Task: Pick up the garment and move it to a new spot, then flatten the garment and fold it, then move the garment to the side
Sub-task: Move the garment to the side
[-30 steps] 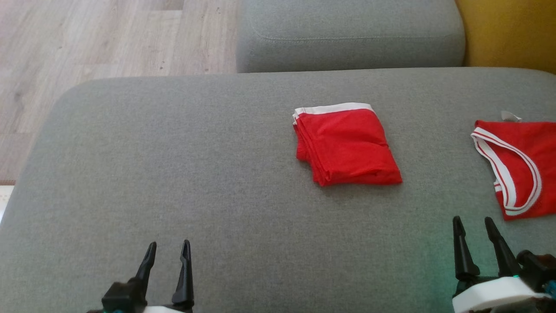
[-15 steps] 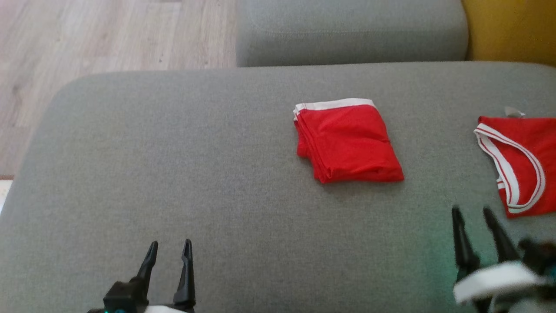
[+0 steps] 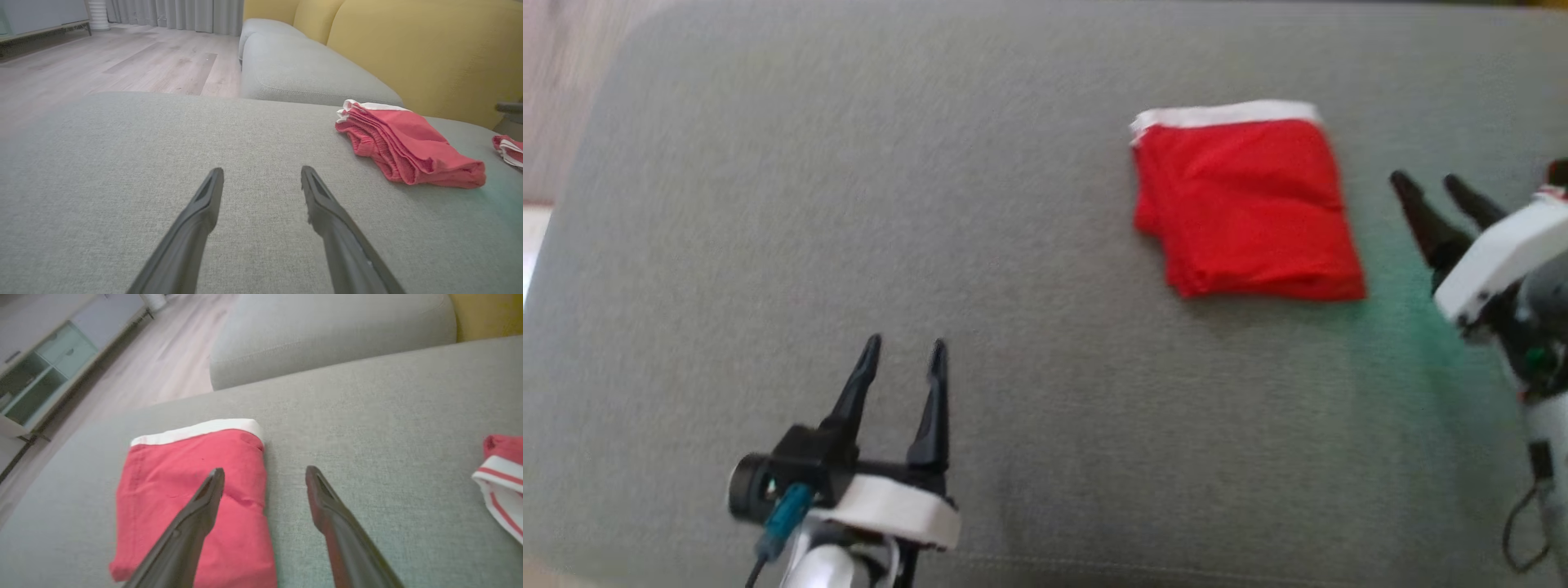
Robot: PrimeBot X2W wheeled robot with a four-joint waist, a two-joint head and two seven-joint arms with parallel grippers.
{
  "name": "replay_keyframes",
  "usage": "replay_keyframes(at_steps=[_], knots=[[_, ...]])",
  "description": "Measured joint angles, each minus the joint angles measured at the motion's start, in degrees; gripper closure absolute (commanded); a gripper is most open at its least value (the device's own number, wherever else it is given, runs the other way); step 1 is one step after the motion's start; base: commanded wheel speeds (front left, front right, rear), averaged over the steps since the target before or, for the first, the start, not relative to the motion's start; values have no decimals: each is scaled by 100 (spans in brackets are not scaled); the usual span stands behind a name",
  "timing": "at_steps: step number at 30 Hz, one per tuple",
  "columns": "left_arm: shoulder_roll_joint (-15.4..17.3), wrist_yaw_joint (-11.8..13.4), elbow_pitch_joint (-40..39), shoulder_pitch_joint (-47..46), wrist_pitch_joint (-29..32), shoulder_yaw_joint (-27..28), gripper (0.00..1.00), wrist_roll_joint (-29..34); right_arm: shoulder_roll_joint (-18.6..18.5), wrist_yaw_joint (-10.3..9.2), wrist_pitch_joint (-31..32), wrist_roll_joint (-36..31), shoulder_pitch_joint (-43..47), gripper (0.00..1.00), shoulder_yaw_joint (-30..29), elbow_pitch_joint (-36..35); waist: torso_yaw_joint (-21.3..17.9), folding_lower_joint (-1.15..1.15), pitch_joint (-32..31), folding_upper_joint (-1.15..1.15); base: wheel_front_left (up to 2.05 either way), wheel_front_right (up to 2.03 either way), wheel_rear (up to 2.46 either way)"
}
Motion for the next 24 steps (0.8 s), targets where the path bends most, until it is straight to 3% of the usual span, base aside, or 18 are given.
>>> replay_keyframes(at_steps=[10,11,12,13,18,24], knots=[[-5,292,-30,-440,0,-524,0,-240,-85,0,555,-153,-1015,0,-68,1456,683,0,690,0,0,0,0],[-5,310,-30,-464,0,-539,0,-240,-80,0,581,-131,-1044,28,-67,1545,725,0,733,0,0,0,0],[-7,319,-33,-488,0,-546,0,-240,-74,0,578,-40,-1083,83,-79,1558,756,0,769,0,0,0,0],[-8,360,-35,-496,0,-546,0,-241,-56,0,567,94,-1154,100,-111,1599,765,-1,789,0,0,0,0],[-9,400,-31,-485,0,-411,0,-232,167,0,247,482,-1235,100,20,1625,528,-1,749,0,0,0,0],[-9,299,10,-473,0,-210,0,-108,54,0,27,803,-1221,100,311,1314,-197,-1,580,0,0,0,0]])
